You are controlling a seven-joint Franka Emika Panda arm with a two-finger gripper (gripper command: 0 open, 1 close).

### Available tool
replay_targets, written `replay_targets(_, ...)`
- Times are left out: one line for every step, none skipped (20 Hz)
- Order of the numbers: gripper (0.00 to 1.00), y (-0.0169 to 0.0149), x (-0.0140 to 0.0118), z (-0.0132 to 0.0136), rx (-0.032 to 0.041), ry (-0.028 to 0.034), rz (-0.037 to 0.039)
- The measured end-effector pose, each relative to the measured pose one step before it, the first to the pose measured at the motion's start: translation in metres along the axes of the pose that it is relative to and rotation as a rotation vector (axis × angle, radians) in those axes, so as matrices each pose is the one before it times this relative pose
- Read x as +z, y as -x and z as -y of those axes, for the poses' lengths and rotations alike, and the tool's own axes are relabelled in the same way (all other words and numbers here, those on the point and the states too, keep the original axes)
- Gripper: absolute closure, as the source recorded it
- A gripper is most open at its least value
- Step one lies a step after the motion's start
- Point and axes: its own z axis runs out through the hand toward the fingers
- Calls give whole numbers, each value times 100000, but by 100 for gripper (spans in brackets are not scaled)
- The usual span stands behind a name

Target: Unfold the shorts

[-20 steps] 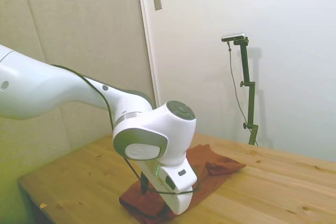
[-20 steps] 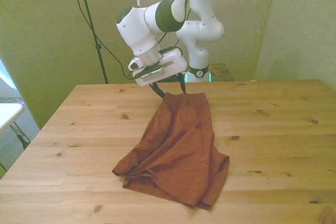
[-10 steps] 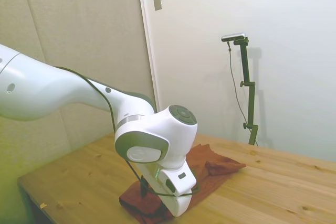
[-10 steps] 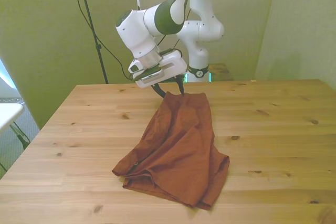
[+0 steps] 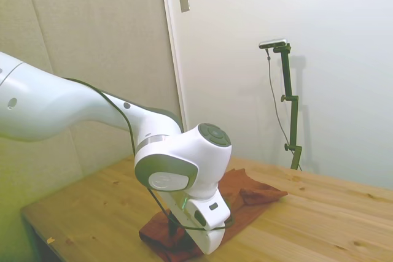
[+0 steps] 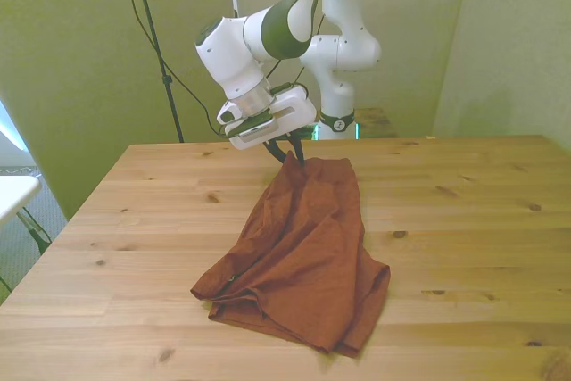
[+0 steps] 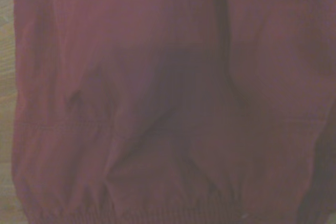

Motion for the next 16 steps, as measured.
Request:
replay_targets(100,1,-2,0,-50,-2,-2)
replay_targets(100,1,-2,1,-58,-2,-2)
replay_targets(100,2,-4,1,-44,-6,-6)
replay_targets(100,2,-5,1,-28,-7,-8)
replay_targets(100,1,-2,0,-22,-3,-2)
replay_targets(100,5,-6,-3,-35,-13,-7)
replay_targets(100,-1,-14,-27,-4,-35,-14)
replay_targets(100,-12,-30,-50,23,-66,-37)
replay_targets(100,-18,-37,-63,2,-76,-33)
replay_targets(100,-4,-37,-89,5,-49,174)
replay_targets(100,4,-44,-95,46,-58,191)
replay_targets(100,15,-46,-96,40,-53,255)
replay_targets(100,10,-54,-99,27,-82,167)
replay_targets(100,-24,-67,-132,122,-127,18)
replay_targets(100,-56,-55,-157,209,-130,-28)
replay_targets(100,-69,-55,-170,253,-134,-47)
